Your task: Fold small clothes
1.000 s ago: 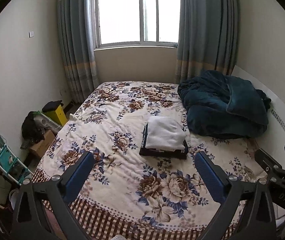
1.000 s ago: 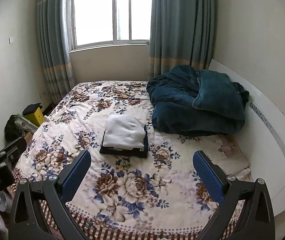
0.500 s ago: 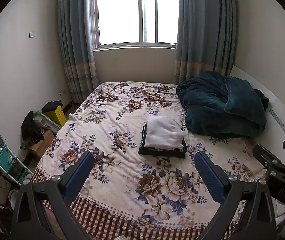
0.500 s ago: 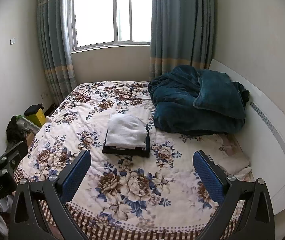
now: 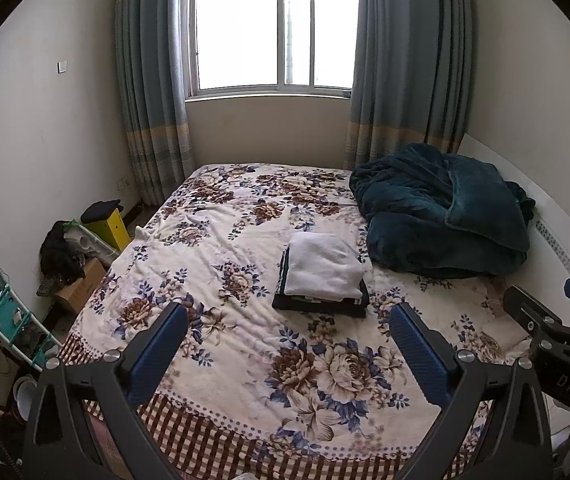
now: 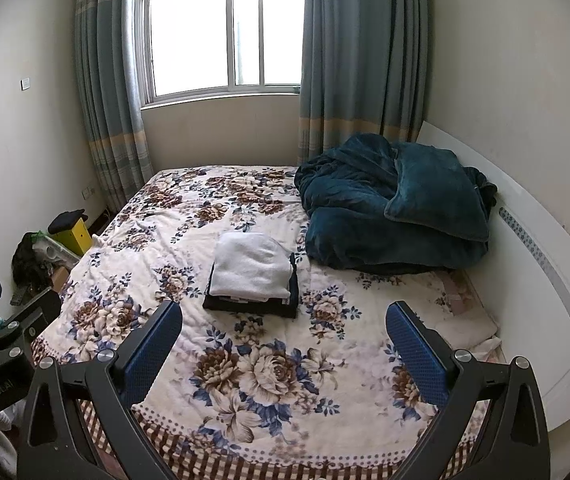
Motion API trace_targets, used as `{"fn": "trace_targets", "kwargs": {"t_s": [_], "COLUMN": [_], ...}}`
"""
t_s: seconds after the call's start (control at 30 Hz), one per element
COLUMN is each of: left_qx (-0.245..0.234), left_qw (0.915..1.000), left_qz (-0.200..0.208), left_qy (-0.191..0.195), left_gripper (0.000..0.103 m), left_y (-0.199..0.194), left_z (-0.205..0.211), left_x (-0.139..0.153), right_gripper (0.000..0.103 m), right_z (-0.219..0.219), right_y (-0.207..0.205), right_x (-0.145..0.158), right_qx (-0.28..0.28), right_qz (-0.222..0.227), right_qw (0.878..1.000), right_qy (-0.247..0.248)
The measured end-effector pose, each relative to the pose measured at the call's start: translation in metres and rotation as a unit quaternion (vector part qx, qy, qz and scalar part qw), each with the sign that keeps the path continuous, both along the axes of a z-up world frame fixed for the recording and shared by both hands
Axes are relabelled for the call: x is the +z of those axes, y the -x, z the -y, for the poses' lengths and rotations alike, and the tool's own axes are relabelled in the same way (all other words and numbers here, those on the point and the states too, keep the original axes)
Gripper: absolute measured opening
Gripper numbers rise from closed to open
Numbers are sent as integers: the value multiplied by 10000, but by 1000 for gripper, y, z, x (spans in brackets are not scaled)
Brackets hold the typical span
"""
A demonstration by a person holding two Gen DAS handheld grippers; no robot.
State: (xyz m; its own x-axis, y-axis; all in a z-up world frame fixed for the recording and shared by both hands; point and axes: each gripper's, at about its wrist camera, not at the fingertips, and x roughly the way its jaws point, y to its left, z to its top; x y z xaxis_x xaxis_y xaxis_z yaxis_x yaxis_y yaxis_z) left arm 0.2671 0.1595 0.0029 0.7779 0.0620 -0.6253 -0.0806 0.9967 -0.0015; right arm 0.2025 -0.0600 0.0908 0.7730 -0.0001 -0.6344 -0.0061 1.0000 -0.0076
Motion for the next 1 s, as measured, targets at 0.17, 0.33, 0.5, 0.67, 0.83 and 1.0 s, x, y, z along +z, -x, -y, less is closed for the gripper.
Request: {"fn": "trace_targets", "kwargs": {"t_s": [0.17,0.33,0.5,0.67,0.83,1.0], "left_qx": [46,43,41,32,41,57], "left_qw": [10000,10000,10000,10000,10000,10000], "left_qz": [-13,-6,4,38,45,16], "left_qy": [6,7,0,5,1,5], "left_gripper": [103,103,103,103,103,103], "left_y": [1,2,2,2,2,3], "left_z": [1,1,3,4,5,3], "left_x": [1,1,2,4,4,6], "right_gripper": [103,103,103,103,103,103], "right_z": [1,1,2,2,1,2], "right_y": [0,1,0,0,0,1], "right_x": [2,1,5,5,6,6], "right_qx": [2,0,22,15,27,19], "right_qz": [-2,-6,0,18,17,30], "right_qw": [10000,10000,10000,10000,10000,10000], "right_qy": [-20,2,6,3,-7,3]}}
